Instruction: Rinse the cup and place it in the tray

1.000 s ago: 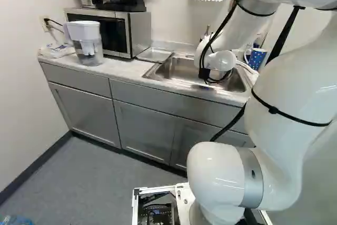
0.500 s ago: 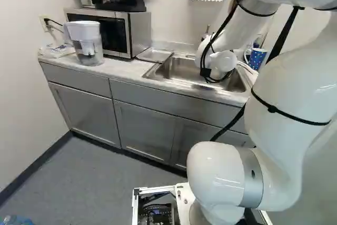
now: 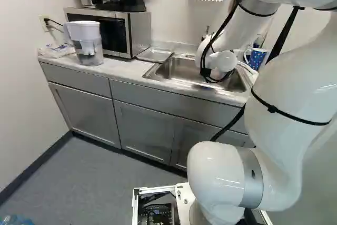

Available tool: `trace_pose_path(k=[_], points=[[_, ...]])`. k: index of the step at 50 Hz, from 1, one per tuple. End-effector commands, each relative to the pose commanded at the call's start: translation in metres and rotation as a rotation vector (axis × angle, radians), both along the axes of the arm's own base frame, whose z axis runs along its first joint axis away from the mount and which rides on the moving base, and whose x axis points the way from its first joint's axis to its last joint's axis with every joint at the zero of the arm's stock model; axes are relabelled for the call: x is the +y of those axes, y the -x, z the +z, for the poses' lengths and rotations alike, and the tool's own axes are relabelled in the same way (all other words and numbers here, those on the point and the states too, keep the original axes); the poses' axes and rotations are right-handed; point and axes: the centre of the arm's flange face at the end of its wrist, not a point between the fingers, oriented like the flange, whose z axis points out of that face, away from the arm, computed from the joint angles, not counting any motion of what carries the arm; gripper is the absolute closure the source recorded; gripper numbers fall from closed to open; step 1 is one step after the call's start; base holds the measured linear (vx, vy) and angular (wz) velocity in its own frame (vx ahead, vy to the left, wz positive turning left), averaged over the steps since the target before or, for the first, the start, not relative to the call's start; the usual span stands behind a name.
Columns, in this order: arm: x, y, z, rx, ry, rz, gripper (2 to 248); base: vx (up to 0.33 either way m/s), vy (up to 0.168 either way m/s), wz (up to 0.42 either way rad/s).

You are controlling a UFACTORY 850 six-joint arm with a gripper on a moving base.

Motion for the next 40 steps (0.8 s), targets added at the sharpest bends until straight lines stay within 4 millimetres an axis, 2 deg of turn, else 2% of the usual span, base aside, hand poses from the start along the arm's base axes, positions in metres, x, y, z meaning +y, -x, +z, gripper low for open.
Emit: trace_pose_path(k=[40], points=[[0.0000, 0.0000, 0.0000, 0.000, 0.000, 0.000, 125, 0.000, 0.000, 0.000]])
